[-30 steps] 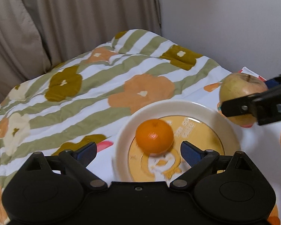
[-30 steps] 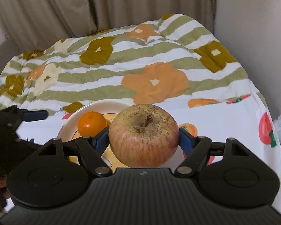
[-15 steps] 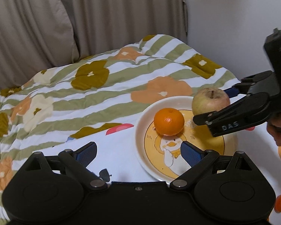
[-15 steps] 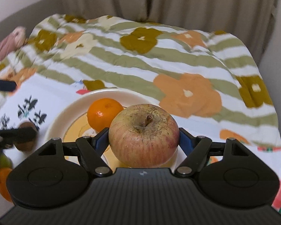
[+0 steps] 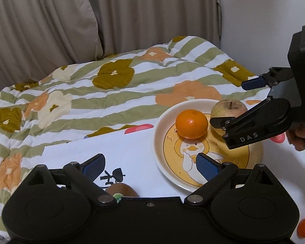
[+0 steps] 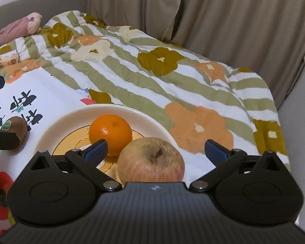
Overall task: Organize fruits
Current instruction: 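Lower the red apple into the bowl beside the orange and open the right tool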
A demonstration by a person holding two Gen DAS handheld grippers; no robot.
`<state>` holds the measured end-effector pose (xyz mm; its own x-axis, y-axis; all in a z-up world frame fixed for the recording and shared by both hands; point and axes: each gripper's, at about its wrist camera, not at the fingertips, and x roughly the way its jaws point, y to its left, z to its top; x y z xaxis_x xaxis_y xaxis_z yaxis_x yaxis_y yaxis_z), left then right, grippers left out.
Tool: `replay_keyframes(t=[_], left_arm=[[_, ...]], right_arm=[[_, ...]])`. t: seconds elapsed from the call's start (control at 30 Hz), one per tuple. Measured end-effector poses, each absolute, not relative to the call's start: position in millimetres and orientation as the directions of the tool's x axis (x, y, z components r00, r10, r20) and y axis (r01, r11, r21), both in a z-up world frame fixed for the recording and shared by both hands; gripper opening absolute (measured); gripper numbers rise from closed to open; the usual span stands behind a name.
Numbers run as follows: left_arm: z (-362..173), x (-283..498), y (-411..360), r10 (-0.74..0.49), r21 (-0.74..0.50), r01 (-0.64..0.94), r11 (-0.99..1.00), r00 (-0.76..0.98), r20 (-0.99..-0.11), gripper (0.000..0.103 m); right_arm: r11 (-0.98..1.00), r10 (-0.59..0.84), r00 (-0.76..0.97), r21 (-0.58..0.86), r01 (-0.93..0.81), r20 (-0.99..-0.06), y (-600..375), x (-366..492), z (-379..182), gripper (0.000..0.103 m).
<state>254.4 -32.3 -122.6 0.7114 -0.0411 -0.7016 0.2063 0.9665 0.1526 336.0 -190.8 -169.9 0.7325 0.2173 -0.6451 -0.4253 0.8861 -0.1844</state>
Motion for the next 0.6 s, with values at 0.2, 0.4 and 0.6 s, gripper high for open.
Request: replay_keyframes(t=[0.2,0.4,0.6], left_arm=[[-114,243,-33,-0.004,0.169,0.166,0.972,0.726,-0.687,0.098],[-98,224,-32,0.025,0.17,0.117,0.978,0.749,-0.662,0.098],[-79,198,-25,0.075,0.167,0.04,0.985,0.773,-0.63,0.098]], right_arm=[[0.899,0.245,0.73,-0.133,-0.417,-0.638,-200,322,-151,0.103],[0.904,0.261,0.729,-0.104,-0.415,-0.633,-207,299,-124,0.103],[0.913,0.272,0.724,-0.067,-0.401,-0.634,-215,274,-96,0.103]])
